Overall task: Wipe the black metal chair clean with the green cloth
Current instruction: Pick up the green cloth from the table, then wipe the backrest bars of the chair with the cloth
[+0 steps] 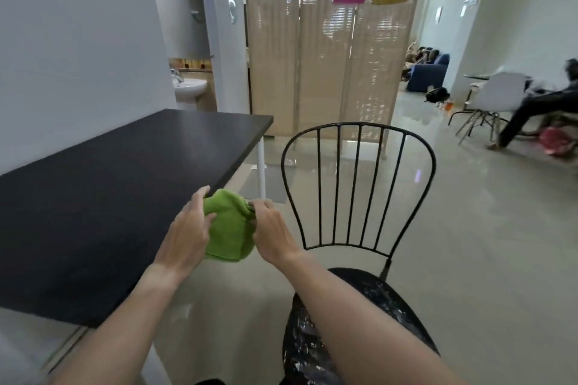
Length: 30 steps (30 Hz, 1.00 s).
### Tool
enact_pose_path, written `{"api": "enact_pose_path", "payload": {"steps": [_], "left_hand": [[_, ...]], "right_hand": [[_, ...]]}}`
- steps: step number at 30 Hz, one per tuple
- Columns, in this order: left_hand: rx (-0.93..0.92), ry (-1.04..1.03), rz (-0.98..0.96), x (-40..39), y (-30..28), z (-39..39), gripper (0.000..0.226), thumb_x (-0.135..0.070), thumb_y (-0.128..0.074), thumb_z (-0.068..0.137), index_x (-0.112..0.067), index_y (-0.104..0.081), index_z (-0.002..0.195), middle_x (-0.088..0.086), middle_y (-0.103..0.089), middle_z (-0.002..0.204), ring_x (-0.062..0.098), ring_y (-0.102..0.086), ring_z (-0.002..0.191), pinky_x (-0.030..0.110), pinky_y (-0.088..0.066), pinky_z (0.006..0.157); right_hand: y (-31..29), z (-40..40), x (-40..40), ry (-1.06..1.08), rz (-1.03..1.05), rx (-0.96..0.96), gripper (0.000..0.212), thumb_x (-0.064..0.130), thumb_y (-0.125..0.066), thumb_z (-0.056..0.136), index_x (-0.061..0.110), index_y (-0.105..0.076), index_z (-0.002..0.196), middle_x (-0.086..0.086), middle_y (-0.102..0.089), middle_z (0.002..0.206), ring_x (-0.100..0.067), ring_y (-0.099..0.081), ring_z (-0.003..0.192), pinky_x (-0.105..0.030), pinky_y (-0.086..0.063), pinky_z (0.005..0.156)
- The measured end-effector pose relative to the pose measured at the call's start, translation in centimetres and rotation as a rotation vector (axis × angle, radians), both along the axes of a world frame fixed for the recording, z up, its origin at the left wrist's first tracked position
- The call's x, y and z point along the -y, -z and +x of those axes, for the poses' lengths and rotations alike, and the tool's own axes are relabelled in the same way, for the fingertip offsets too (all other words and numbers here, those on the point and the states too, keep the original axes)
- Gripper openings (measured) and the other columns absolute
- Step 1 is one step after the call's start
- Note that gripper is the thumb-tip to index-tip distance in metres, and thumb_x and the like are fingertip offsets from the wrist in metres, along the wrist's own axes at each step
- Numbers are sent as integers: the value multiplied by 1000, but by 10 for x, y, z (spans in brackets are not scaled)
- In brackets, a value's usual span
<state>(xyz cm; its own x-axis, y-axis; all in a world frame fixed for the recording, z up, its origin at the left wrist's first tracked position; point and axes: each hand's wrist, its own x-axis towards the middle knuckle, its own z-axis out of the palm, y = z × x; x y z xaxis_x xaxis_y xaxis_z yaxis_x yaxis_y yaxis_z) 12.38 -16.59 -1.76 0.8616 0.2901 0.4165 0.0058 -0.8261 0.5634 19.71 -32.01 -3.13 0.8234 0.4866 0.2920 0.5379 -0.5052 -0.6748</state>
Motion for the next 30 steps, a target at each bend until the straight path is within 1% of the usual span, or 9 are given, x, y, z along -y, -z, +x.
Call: {"api": "enact_pose_path", "payload": {"steps": [2, 6, 10, 13, 16, 18, 21, 25, 30], "left_hand": [[74, 48, -17, 28, 0, 14, 48, -9, -46, 102, -22, -33, 146, 11, -51, 136, 28, -51, 123, 41, -41, 99], [220, 126, -47, 82, -14, 46, 33, -8, -34, 105, -31, -45, 127, 1, -57, 114, 14, -57, 97, 32, -47, 77], [291, 135, 102, 112, -35, 99, 32, -6, -33, 102, -25, -53, 117, 6, -57, 110, 21, -60, 90, 36, -52, 73], [333, 133, 177, 126, -53, 148, 29, -2, -40, 99, -22, -57, 112, 4, -58, 103, 21, -61, 80, 30, -48, 64], [400, 126, 224, 136, -69, 197, 24, -5, -45, 100, -19, -59, 113, 1, -64, 104, 21, -62, 86, 35, -49, 72], [442, 110, 250, 140, -77, 234, 23, -5, -47, 99, -18, -59, 114, -1, -66, 106, 19, -60, 91, 30, -40, 77], [458, 31, 265, 144, -84, 285, 25, -4, -46, 98, -18, -58, 115, -1, -65, 103, 18, -55, 89, 26, -25, 75], [431, -62, 221, 136, -74, 334, 26, -2, -45, 99, -15, -59, 115, 2, -66, 98, 24, -58, 89, 30, -28, 76], [346, -172, 287, 130, -42, 355, 24, -15, -42, 97, -13, -60, 112, 7, -65, 111, 28, -59, 101, 40, -40, 85]], "right_hand": [[3, 9, 30, 28, 4, 25, 33, -7, -37, 95, 11, -57, 113, -3, -48, 109, -21, -51, 98, -37, -47, 91], [-1, 36, 79, 134, -55, 130, 16, 7, -42, 100, 12, -56, 105, -7, -54, 106, -25, -54, 95, -38, -49, 85], [-18, 77, 117, 243, -124, 304, 11, 14, -46, 98, 14, -55, 104, -4, -54, 103, -20, -52, 93, -35, -45, 88], [-36, 114, 136, 312, -151, 415, 9, 16, -46, 98, 15, -54, 102, -2, -51, 103, -20, -49, 93, -33, -42, 87], [-52, 158, 149, 370, -172, 519, 7, 18, -49, 96, 14, -54, 99, -4, -51, 103, -22, -49, 94, -36, -44, 87], [-61, 188, 155, 410, -171, 598, 5, 19, -52, 95, 14, -53, 96, -6, -53, 104, -25, -51, 98, -40, -45, 90], [-70, 230, 163, 490, -203, 700, 17, 20, -57, 92, 11, -55, 106, -14, -54, 117, -34, -52, 115, -45, -43, 102], [-63, 267, 174, 608, -353, 700, 56, 30, -44, 94, -3, -41, 140, -24, -38, 148, -37, -29, 143, -49, -20, 118], [-37, 289, 194, 644, -372, 666, 71, 39, -32, 94, -2, -25, 151, -22, -23, 159, -33, -18, 149, -47, -15, 120]]}}
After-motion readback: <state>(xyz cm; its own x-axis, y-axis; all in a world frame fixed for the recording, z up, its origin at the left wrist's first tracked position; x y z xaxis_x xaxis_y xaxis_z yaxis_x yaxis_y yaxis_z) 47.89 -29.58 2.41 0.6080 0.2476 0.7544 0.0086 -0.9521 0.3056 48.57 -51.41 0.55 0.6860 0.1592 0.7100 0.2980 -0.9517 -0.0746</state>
